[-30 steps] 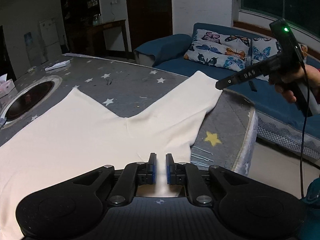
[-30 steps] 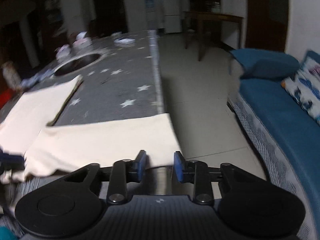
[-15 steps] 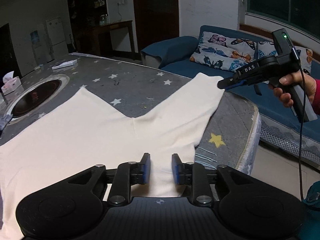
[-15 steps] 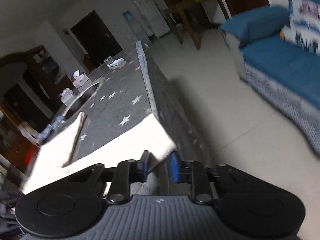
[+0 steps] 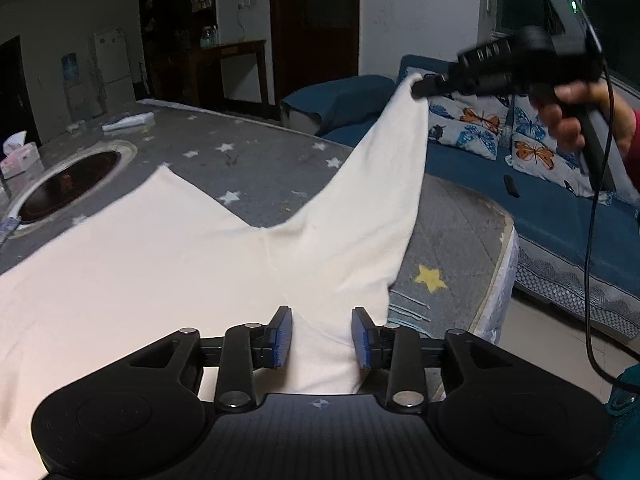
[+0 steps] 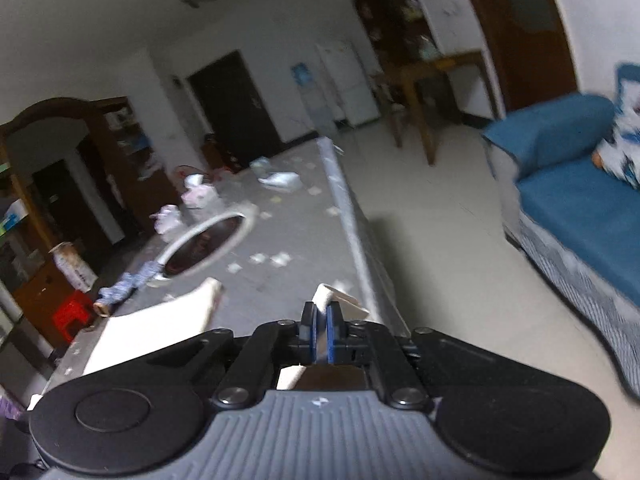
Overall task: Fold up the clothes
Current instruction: 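Fold the held sleeve across the sweatshirt body with the right gripper, then release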
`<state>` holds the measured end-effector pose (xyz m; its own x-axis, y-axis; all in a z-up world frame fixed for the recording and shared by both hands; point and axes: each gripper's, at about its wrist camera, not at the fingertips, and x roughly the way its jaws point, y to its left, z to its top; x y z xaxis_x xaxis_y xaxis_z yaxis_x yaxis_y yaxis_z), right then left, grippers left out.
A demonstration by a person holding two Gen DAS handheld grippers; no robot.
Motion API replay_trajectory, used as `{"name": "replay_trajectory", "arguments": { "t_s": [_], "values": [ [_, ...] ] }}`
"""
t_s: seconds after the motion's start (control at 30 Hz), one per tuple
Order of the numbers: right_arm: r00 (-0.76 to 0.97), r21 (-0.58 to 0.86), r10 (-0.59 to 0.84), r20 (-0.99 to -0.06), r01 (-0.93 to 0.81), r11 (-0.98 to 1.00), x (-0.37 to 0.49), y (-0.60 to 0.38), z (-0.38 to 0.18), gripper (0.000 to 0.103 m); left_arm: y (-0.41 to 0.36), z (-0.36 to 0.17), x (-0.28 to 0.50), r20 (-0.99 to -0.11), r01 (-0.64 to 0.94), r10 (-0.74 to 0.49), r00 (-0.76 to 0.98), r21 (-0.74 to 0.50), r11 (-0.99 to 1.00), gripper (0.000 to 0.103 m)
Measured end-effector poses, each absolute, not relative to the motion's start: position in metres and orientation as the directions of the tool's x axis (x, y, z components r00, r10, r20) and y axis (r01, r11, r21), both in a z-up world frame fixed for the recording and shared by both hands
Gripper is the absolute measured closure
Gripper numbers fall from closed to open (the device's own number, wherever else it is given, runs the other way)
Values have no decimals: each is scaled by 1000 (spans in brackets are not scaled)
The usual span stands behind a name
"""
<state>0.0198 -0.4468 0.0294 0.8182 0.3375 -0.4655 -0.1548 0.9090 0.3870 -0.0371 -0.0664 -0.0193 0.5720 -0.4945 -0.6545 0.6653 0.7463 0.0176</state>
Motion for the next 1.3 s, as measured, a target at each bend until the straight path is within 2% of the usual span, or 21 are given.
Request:
{"name": "replay_trajectory", "arguments": {
  "t_s": [0.17, 0.33, 0.7, 0.9, 1.0, 1.07, 1.3],
  "values": [
    [800, 353, 435, -413, -299, 886, 32, -403, 69, 99, -40, -6, -42, -618, 615, -476, 625, 16, 788, 58],
    [729, 319, 567, -384, -472, 822, 43, -338, 96, 99, 2, 2, -52, -599, 517, -407, 690, 14, 856, 53],
    [486, 312, 759, -434, -709, 632, 51, -192, 90, 99, 74, 4, -75, -586, 319, -273, 763, -26, 948, 53],
    [391, 342, 790, -473, -744, 573, 45, -162, 79, 94, 82, -1, -75, -593, 293, -257, 763, -37, 955, 53],
    [406, 310, 778, -479, -751, 583, 42, -170, 84, 92, 82, -1, -72, -592, 295, -261, 763, -40, 955, 53],
    [416, 291, 765, -492, -749, 594, 43, -177, 86, 87, 80, 0, -69, -585, 292, -259, 768, -40, 956, 53],
    [446, 137, 633, -633, -740, 659, 47, -205, 66, 83, 76, 5, -58, -564, 281, -253, 786, -39, 959, 53]
  ]
}}
